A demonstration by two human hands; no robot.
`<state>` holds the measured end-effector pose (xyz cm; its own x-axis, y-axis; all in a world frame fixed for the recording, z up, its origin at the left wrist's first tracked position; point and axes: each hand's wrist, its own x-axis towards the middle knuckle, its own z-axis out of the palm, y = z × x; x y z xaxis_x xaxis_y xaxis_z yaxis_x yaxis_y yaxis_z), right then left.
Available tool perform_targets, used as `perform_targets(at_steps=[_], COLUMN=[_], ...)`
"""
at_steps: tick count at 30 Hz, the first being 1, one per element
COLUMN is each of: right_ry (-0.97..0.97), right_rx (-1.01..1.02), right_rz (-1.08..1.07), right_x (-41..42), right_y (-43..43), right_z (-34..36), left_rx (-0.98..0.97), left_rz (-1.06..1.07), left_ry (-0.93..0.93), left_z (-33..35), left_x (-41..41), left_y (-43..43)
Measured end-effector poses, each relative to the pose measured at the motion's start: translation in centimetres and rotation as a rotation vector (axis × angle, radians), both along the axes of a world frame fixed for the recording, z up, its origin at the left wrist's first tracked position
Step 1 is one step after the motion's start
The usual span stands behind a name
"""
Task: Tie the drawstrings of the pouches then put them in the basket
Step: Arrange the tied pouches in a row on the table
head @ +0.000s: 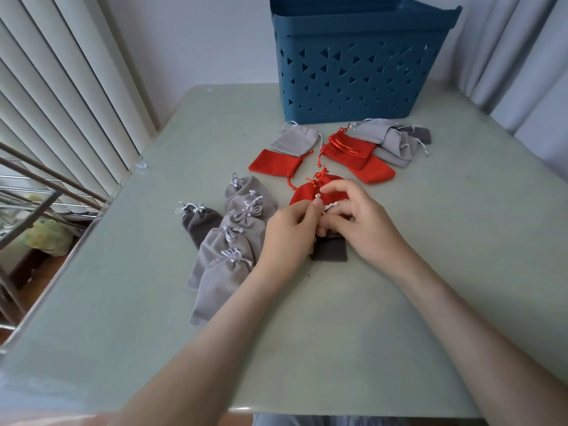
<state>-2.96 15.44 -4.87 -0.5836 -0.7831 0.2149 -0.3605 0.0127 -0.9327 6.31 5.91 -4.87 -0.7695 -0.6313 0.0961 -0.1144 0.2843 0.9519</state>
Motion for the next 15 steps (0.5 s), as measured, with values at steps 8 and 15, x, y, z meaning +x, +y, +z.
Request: perform_targets(at_steps=[8,15], right_ry=[-0.147,-0.333], right_rx=[-0.061,-0.117], right_rz=[0.058,0.029], right_x=[0.0,-0.5], right_y=[0.2,0.4], right_z=[0.5,0.7], left_rx=[0.499,0.736], left_rz=[-0.025,-0.162], left_ry=[0.22,0.202], left_z=[0.8,1.3], left_x=[-0.3,0.0], left_y=[-0.6,-1.2])
